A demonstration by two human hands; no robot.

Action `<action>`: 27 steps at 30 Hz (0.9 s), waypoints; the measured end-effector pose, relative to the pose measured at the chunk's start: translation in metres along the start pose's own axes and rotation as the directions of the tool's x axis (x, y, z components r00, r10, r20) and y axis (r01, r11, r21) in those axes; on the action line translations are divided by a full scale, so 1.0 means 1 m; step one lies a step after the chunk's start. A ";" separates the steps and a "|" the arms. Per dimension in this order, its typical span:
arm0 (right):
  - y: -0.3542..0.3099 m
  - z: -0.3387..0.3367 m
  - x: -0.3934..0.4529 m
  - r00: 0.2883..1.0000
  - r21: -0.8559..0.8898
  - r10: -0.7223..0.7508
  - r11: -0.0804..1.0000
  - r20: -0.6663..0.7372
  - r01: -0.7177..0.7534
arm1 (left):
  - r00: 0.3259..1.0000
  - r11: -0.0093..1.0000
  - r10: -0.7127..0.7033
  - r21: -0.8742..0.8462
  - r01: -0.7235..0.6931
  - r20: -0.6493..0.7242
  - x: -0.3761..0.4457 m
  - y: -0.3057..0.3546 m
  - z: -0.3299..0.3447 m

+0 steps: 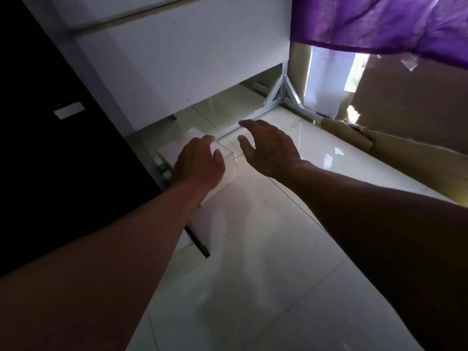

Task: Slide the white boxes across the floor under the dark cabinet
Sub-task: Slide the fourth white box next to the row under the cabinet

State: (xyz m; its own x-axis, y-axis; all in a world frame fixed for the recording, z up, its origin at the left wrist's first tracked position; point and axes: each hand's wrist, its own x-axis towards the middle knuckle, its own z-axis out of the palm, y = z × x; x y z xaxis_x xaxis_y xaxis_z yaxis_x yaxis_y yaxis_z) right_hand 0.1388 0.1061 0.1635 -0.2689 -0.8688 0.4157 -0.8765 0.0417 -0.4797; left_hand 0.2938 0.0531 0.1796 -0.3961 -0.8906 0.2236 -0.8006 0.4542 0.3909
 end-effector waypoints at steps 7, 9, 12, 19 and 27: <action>0.023 0.015 0.080 0.989 -0.024 0.002 1.000 0.151 0.002 | 0.983 0.979 -0.174 -0.116 0.165 -0.065 0.073 -0.006 0.016; 0.033 0.029 0.104 0.985 -0.019 -0.025 0.999 0.169 0.028 | 0.971 0.968 -0.224 -0.134 0.211 -0.087 0.088 -0.012 0.030; 0.049 0.063 0.136 0.983 0.025 -0.069 0.998 0.173 0.066 | 0.947 0.945 -0.306 -0.149 0.290 -0.102 0.108 -0.025 0.057; 0.097 0.161 0.170 0.939 0.106 -0.145 0.987 0.312 0.118 | 0.853 0.864 -0.496 -0.194 0.466 -0.163 0.153 -0.065 0.116; 0.132 0.249 0.207 0.913 0.166 -0.161 0.981 0.375 0.105 | 0.761 0.777 -0.625 -0.223 0.588 -0.172 0.190 -0.125 0.169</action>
State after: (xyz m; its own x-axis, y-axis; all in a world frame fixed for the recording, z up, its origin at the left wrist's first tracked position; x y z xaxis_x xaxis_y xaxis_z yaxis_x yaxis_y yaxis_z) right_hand 0.0673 -0.1912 -0.0064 0.0453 -0.9849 0.1668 -0.8212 -0.1318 -0.5552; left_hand 0.2428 -0.1767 0.0226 0.2764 -0.9578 0.0794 -0.7549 -0.1653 0.6347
